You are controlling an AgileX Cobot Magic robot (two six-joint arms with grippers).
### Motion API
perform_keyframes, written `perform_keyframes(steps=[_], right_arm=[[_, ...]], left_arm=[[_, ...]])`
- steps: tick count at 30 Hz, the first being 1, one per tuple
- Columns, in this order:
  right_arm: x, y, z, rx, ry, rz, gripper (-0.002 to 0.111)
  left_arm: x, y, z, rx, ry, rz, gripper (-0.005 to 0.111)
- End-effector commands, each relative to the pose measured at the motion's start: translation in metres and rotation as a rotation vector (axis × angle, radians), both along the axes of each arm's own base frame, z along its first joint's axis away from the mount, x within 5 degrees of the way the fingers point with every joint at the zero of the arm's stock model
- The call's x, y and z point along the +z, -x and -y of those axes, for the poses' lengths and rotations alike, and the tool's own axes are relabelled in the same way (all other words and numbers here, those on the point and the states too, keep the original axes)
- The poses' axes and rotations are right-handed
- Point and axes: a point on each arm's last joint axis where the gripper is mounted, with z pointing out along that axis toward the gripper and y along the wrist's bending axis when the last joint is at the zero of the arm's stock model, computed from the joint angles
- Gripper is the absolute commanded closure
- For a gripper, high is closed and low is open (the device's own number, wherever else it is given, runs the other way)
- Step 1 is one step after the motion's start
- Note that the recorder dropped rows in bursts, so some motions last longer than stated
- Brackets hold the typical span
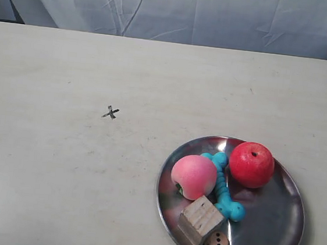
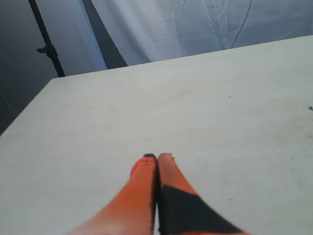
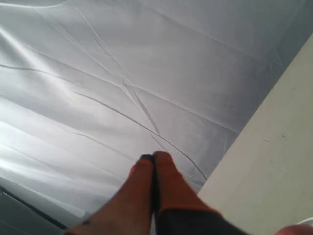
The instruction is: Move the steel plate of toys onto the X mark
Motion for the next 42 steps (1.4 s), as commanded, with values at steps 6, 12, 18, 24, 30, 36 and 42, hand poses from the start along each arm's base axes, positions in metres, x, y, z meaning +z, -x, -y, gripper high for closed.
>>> perform_keyframes(steps=[6, 12, 18, 24, 30, 36, 42], right_arm=[[0.003, 0.001, 0.004, -0.018, -0.208, 0.053, 0.108], [-0.007, 0.0, -0.008, 0.099, -0.199, -0.078, 0.108], [-0.011, 0.0, -0.011, 0.136, -0.197, -0.12, 0.108], [-0.011, 0.0, -0.012, 0.138, -0.211, -0.119, 0.108], [-0.011, 0.0, -0.012, 0.138, -0.211, -0.119, 0.108], [-0.008, 0.0, -0.009, 0.107, -0.196, -0.089, 0.108], [0.029, 0.007, -0.003, 0.027, 0.017, 0.068, 0.109]], left_arm=[[0.025, -0.002, 0.004, -0.05, -0.133, 0.284, 0.107], [0.037, 0.0, 0.007, -0.08, -0.138, 0.427, 0.107], [0.045, 0.002, 0.009, -0.094, -0.114, 0.513, 0.107], [0.062, 0.009, 0.012, -0.13, -0.055, 0.717, 0.107], [0.077, 0.02, 0.014, -0.24, 0.293, 0.911, 0.107], [0.074, 0.003, 0.004, -0.043, 0.512, 0.439, 0.107], [0.099, -0.033, 0.005, -0.023, 0.545, 0.335, 0.107]])
